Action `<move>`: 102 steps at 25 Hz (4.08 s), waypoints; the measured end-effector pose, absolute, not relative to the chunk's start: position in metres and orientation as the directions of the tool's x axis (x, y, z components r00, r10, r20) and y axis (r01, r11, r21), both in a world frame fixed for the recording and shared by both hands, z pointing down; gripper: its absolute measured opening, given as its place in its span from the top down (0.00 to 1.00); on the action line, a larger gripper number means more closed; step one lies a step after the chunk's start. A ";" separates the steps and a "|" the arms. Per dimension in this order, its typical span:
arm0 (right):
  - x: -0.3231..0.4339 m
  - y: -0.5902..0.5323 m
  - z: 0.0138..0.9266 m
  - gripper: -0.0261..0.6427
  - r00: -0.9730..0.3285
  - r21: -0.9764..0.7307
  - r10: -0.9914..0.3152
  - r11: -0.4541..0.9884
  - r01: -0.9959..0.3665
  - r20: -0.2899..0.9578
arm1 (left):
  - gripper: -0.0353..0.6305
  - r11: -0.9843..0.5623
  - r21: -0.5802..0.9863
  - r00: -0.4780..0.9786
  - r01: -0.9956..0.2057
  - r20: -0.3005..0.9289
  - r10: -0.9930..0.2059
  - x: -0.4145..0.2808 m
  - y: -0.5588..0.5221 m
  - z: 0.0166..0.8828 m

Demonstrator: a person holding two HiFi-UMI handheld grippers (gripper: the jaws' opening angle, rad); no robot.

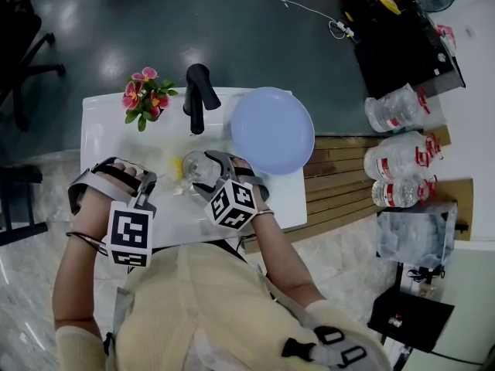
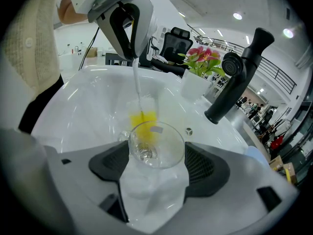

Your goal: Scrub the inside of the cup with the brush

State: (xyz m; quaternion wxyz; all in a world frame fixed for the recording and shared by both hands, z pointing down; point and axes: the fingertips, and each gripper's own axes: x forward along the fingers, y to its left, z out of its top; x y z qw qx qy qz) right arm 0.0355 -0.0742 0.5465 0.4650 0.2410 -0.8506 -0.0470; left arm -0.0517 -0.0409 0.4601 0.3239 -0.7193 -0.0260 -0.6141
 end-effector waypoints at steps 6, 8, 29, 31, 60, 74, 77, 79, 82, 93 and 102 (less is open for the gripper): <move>0.035 -0.075 0.548 0.44 -0.450 0.305 -0.454 0.879 -0.367 0.769 | 0.89 -0.798 -0.397 0.272 0.454 0.914 -0.301 -0.047 -0.023 0.457; 0.035 -0.075 0.547 0.44 -0.451 0.305 -0.455 0.879 -0.367 0.768 | 0.89 -0.794 -0.401 0.280 0.457 0.912 -0.300 -0.044 -0.020 0.455; 0.036 -0.075 0.547 0.44 -0.452 0.303 -0.453 0.880 -0.366 0.769 | 0.93 -0.910 -0.369 0.285 0.189 0.908 -0.308 -0.074 -0.033 0.476; 0.036 -0.075 0.547 0.44 -0.453 0.302 -0.453 0.880 -0.367 0.768 | 0.93 -0.921 -0.360 0.282 0.148 0.908 -0.310 -0.080 -0.032 0.480; 0.035 -0.073 0.530 0.44 -0.464 0.260 -0.477 0.851 -0.456 0.746 | 0.92 -0.847 -0.417 0.293 -0.328 0.808 -0.511 -0.116 -0.044 0.477; 0.031 -0.065 0.465 0.88 -0.606 -0.027 -0.524 0.743 -0.669 0.599 | 0.92 -0.801 -0.280 0.417 -0.529 0.736 -0.533 -0.104 -0.044 0.462; 0.027 -0.062 0.459 0.93 -0.635 -0.096 -0.510 0.731 -0.675 0.581 | 0.92 -0.795 -0.274 0.423 -0.541 0.728 -0.539 -0.106 -0.044 0.460; 0.027 -0.063 0.457 0.94 -0.626 -0.088 -0.521 0.724 -0.685 0.581 | 0.92 -0.790 -0.265 0.432 -0.553 0.720 -0.544 -0.107 -0.045 0.458; 0.028 -0.062 0.455 0.94 -0.607 -0.072 -0.537 0.712 -0.699 0.586 | 0.92 -0.783 -0.260 0.435 -0.565 0.712 -0.551 -0.107 -0.046 0.455; 0.028 -0.066 0.446 0.94 -0.573 -0.039 -0.575 0.685 -0.727 0.584 | 0.92 -0.771 -0.287 0.423 -0.569 0.702 -0.573 -0.111 -0.051 0.448; 0.023 -0.069 0.421 0.94 -0.627 -0.130 -0.604 0.661 -0.739 0.492 | 0.92 -0.775 -0.298 0.430 -0.557 0.695 -0.576 -0.108 -0.050 0.442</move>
